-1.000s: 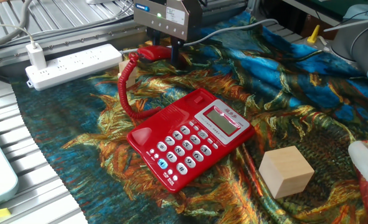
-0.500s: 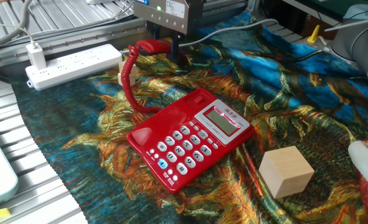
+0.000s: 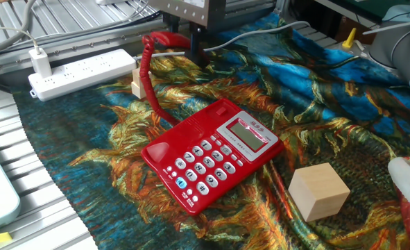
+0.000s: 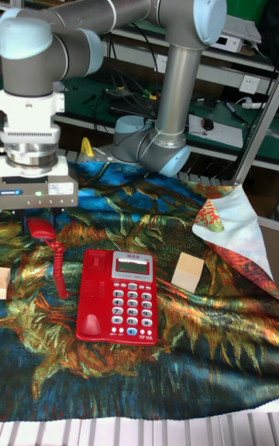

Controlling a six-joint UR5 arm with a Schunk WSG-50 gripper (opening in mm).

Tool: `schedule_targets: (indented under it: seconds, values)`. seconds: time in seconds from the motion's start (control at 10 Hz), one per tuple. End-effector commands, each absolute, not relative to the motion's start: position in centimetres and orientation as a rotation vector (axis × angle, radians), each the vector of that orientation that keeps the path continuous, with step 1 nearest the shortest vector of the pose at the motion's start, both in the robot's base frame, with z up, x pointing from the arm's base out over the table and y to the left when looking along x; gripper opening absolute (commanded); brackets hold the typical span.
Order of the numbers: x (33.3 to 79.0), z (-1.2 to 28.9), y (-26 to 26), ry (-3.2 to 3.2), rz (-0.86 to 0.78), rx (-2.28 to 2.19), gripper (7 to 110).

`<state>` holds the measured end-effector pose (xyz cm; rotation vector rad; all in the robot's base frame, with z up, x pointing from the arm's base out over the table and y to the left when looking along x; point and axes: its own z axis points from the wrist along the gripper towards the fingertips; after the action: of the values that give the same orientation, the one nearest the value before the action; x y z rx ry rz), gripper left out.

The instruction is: Place the handset of the telephone on the corresponding phone cradle

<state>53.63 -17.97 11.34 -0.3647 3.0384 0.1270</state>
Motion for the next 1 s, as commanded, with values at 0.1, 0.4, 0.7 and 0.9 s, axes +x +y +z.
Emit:
schedule_targets:
  seconds: [0.1, 0.4, 0.7, 0.9]
  values:
    - [54.2, 13.6, -16.7, 3.03, 0.161, -0.308, 7]
    - [54.7, 14.0, -15.3, 3.024, 0.17, -0.259, 7]
    - [55.4, 14.0, -14.7, 3.013, 0.172, -0.222, 7]
    - [55.9, 13.9, -14.7, 3.003, 0.158, -0.177, 7]
